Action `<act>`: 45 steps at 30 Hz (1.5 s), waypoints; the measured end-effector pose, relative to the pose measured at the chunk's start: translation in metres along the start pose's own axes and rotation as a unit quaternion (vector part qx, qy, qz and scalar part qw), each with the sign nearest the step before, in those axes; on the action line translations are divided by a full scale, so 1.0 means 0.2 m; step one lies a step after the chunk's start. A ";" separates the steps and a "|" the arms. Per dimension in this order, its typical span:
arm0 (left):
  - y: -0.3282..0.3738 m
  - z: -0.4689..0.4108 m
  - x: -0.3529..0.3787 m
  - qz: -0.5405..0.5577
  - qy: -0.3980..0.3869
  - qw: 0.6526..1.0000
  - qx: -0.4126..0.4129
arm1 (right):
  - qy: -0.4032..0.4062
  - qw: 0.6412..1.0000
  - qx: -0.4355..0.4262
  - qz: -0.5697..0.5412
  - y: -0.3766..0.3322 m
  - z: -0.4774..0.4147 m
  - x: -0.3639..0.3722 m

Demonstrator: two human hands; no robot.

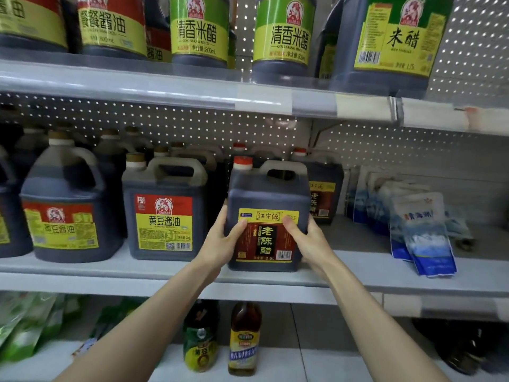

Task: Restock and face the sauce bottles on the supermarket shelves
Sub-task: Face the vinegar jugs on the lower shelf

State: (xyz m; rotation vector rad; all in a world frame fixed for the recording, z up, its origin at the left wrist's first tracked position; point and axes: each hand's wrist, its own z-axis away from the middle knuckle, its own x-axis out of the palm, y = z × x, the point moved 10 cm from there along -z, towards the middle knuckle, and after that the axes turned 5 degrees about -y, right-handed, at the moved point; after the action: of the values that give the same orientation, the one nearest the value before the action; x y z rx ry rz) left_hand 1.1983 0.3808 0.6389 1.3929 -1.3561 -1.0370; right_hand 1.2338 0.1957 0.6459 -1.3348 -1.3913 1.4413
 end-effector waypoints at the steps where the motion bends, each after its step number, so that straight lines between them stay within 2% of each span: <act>1: -0.01 -0.01 0.00 0.002 0.004 1.000 0.003 | 0.003 1.000 0.003 -0.003 0.01 -0.01 0.00; 12: -0.08 -0.16 -0.06 0.019 0.088 0.996 0.007 | 0.025 1.000 -0.002 0.002 0.04 -0.20 0.03; 23: -0.16 -0.33 -0.12 0.015 0.137 0.990 -0.010 | 0.049 0.998 0.025 0.006 0.09 -0.42 0.04; 32: -0.18 -0.45 -0.15 0.019 0.137 0.990 -0.005 | 0.046 0.999 0.001 0.029 0.08 -0.54 0.04; 45: -0.22 -0.56 -0.16 -0.002 0.140 0.990 -0.016 | 0.023 0.999 -0.029 0.003 0.10 -0.66 0.05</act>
State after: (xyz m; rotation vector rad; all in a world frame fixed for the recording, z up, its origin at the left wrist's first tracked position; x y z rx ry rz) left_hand 1.3171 0.4181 0.6221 1.4566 -1.1255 -0.8265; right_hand 1.3620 0.2320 0.6402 -1.4004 -1.4102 1.3749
